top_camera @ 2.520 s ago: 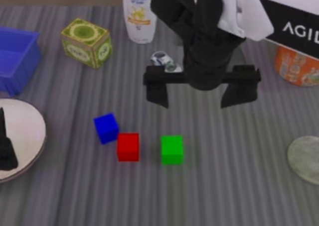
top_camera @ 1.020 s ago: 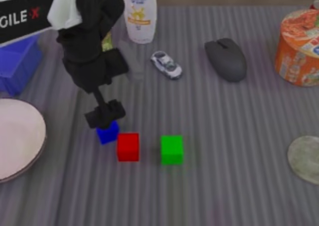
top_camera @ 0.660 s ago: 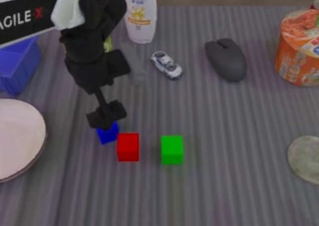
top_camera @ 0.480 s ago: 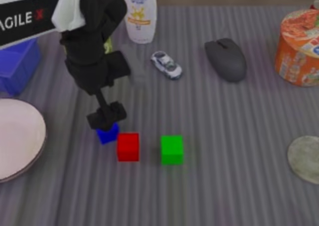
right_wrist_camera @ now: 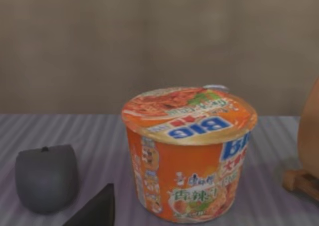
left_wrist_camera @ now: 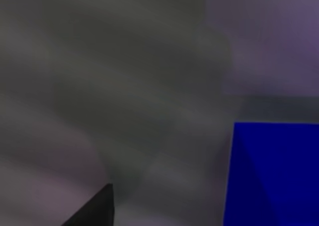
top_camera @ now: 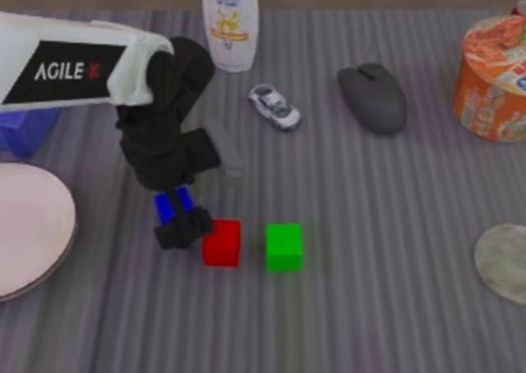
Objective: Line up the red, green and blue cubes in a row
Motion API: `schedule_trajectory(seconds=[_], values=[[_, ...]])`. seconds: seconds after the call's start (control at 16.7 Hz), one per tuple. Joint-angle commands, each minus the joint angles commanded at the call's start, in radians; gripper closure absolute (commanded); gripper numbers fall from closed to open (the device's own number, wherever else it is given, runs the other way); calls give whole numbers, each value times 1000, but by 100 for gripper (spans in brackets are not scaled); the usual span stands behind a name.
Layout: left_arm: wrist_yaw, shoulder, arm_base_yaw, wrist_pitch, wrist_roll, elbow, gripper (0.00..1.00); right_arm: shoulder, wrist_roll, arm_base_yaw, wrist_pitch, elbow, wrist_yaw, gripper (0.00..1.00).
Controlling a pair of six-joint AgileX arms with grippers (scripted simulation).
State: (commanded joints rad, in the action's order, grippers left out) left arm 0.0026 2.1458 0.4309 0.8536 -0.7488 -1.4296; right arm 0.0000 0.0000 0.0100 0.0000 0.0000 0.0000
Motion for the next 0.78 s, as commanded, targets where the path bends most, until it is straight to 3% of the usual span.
schedule_trajectory(seconds=[0.24, 0.78], values=[[0, 2, 0, -4, 0, 3, 0, 0, 0, 0, 0, 0, 0, 0], [0, 2, 0, -4, 0, 3, 68, 0, 0, 0, 0, 0, 0, 0]])
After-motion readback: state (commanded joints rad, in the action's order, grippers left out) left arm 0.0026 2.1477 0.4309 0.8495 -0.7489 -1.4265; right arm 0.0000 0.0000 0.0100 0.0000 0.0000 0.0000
